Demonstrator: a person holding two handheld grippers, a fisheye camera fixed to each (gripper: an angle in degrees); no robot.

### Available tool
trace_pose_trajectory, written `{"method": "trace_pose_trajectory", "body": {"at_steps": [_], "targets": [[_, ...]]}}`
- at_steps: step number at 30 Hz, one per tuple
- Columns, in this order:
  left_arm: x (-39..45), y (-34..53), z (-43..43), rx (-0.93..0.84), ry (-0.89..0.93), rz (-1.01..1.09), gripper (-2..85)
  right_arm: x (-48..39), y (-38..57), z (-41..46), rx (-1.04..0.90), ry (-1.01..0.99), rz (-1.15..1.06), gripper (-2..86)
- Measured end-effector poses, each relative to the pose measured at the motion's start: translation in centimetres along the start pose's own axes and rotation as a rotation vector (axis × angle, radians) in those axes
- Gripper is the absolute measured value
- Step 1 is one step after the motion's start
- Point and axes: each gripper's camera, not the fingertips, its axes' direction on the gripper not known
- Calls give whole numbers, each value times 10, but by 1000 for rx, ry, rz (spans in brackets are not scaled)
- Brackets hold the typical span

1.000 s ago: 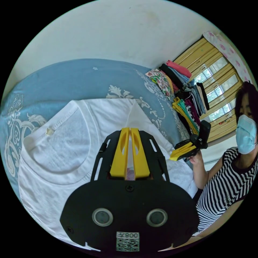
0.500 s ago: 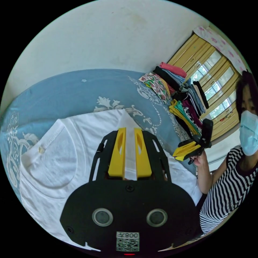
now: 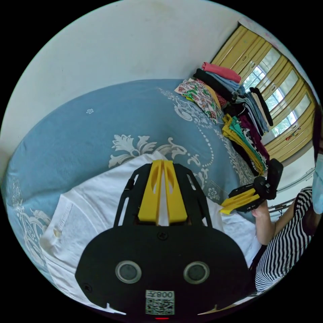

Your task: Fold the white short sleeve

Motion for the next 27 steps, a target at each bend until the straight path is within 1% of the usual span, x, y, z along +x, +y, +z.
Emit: {"method": "trace_pose_trajectory", "body": {"at_steps": [4, 6, 9, 14, 17, 20, 23, 25, 27], "targets": [[9, 3, -33, 85, 20, -36, 6, -3, 1, -4, 20, -36, -13, 15], [10, 3, -42, 95, 17, -59, 5, 0, 3, -9, 41, -47, 2, 11], [16, 4, -52, 98, 22, -80, 5, 3, 4, -5, 29, -95, 20, 10], [28, 8, -62, 66, 11, -116, 7, 2, 3, 2, -26, -106, 37, 11], [37, 12, -74, 54, 42, -137, 12, 4, 4, 0, -11, -114, 82, 13], [51, 20, -104, 109, 35, -143, 16, -3, 4, -10, 71, -95, 90, 12], [68, 34, -143, 169, 23, -158, 17, -24, -2, -14, 181, -128, 11, 6], [89, 48, -173, 198, 20, -142, 14, -37, -9, -2, 149, -123, -26, 4], [108, 59, -188, 185, 9, -113, 10, -49, -19, 23, 19, -72, -31, 2]]}}
